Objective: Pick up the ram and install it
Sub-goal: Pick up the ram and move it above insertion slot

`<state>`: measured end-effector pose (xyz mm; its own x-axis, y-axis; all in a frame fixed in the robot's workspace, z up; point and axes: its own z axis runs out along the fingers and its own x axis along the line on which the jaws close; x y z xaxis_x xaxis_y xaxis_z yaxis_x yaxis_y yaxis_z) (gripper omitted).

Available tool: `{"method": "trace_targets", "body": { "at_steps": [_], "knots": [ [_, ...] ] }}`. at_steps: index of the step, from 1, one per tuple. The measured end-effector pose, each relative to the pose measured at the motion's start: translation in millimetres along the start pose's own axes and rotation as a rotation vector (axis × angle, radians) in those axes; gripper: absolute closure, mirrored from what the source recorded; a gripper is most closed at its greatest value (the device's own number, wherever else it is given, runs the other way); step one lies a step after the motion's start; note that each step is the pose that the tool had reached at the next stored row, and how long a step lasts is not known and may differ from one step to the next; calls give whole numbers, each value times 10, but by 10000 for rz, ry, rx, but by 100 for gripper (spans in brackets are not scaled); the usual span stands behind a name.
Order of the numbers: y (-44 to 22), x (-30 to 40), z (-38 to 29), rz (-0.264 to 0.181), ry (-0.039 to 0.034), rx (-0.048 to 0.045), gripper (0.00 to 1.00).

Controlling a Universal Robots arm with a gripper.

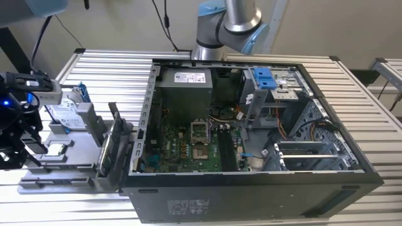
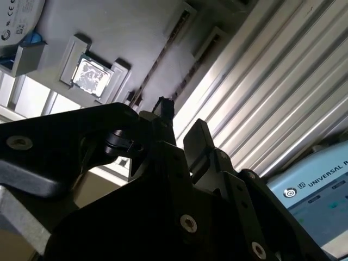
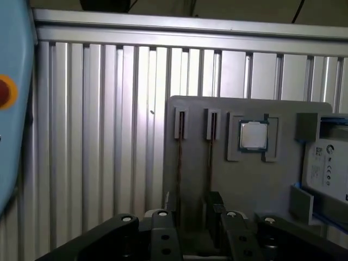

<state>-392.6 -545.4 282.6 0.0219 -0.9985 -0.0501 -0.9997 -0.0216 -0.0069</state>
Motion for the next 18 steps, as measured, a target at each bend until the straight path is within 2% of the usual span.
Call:
{"method": "trace_targets", "body": {
  "at_steps": [5, 11, 18],
  "knots": [
    [1, 3, 72, 2, -1, -9, 64],
    [2, 7, 128, 14, -3, -245, 64],
    [2, 42, 225, 14, -16, -267, 64]
  ]
}}
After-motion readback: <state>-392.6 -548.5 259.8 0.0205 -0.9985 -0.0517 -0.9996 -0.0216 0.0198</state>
